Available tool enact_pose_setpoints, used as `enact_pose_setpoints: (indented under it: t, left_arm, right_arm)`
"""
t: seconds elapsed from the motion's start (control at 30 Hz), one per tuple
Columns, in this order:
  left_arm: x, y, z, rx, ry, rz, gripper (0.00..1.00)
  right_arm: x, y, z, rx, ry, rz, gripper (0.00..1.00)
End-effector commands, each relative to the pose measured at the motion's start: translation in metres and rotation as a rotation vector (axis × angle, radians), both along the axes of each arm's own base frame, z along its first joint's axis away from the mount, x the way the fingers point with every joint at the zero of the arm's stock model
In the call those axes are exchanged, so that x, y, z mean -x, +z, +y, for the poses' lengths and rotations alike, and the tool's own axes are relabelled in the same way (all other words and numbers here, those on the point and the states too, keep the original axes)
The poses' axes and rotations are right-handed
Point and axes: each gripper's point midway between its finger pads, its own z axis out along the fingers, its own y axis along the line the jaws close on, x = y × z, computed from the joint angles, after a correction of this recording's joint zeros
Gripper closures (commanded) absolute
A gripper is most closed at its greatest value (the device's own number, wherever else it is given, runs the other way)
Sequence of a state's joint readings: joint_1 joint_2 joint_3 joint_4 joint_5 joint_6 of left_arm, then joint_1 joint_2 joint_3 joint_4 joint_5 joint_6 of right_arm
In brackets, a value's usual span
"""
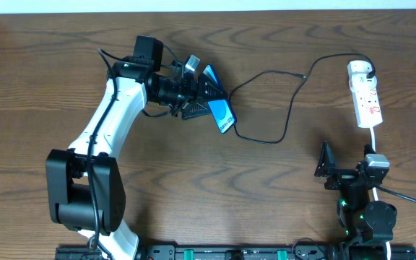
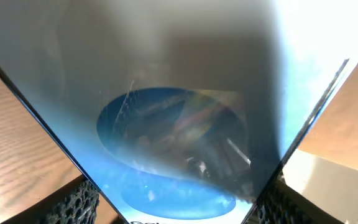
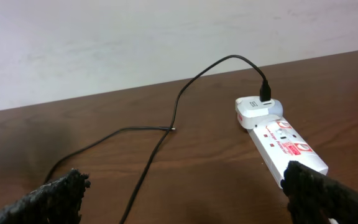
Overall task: Plug charger to phone and switch on socket
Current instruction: 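Lift the phone with the left gripper and tilt it upright, then move the right gripper toward the phone held by the left gripper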
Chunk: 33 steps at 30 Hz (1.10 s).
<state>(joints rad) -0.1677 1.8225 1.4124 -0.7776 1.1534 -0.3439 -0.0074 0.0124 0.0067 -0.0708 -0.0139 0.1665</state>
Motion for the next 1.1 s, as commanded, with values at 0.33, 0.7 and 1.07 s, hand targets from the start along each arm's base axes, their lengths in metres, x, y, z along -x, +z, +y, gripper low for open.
enact_pose_setpoints:
  t: [0.33, 0.7, 1.07]
  left_arm:
    - [0.012, 0.021, -0.006, 0.088, -0.016, 0.054, 0.47]
    - [0.012, 0.021, -0.006, 0.084, 0.031, 0.164, 0.47]
    - [0.014, 0.046, -0.013, 0.219, 0.020, 0.275, 0.47]
  right_arm:
    - [0.000, -0.001, 0.001, 0.015, 0.005, 0.001, 0.01]
    - [0.000, -0.001, 0.001, 0.015, 0.005, 0.001, 0.01]
    - [0.000, -0.001, 0.001, 0.015, 0.005, 0.001, 0.01]
